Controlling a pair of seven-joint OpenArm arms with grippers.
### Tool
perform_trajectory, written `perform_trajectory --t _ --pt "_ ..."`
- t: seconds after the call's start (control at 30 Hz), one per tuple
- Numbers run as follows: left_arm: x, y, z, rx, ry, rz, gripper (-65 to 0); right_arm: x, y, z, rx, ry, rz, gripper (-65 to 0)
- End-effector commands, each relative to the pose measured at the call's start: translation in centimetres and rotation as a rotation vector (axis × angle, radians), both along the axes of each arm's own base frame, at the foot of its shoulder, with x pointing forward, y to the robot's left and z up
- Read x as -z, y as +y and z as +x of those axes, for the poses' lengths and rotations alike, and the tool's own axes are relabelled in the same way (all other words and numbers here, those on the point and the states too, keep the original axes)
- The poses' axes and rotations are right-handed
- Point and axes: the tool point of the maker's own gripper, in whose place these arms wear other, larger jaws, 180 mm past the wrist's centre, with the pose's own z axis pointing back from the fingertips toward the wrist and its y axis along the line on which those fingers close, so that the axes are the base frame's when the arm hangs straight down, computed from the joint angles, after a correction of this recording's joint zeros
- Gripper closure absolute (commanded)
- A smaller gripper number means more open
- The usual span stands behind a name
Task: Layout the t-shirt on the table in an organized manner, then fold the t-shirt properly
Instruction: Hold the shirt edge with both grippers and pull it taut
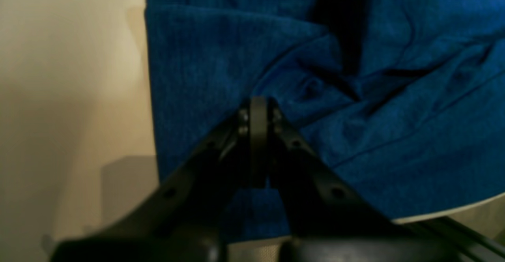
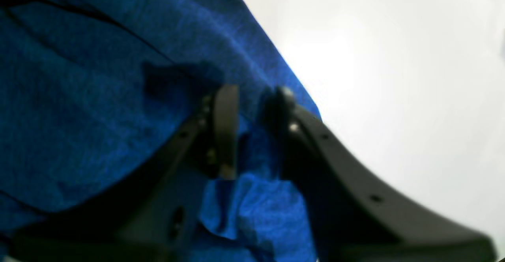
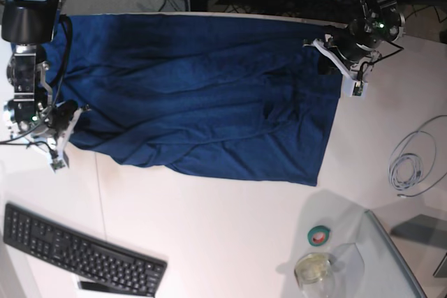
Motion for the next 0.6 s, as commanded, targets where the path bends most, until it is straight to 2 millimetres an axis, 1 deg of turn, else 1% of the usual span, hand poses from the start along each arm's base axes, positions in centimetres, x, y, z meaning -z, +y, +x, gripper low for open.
perform_trajectory --t 0.0,0.27,0.3,0.37,0.47,0.57 --pt "-0.8 0.3 0.7 0.002 -0.036 0.003 0.0 -1.7 -0.8 1.7 -0.005 -0.059 -0.017 -9.6" --pt "-0.8 0.3 0.7 0.002 -0.037 0.003 0.0 -1.8 -0.8 1.8 -0.004 -0.061 -0.017 -9.0" --pt "-0.8 0.3 0.7 0.002 -0.037 0.003 0.0 -1.8 -0.8 1.8 -0.004 -0.061 -0.018 -6.9" --pt "-0.8 0.3 0.8 0.002 -0.039 0.003 0.0 -1.8 -0.9 1.8 -0.006 -0.060 -0.020 0.0" --pt "-0.8 0.3 0.8 0.002 -0.039 0.003 0.0 -2.0 -1.1 1.9 -0.005 -0.065 -0.024 0.0" --pt "-0.8 0.3 0.8 0.002 -0.039 0.003 0.0 -2.4 -1.1 2.8 -0.011 -0.093 -0.020 0.0"
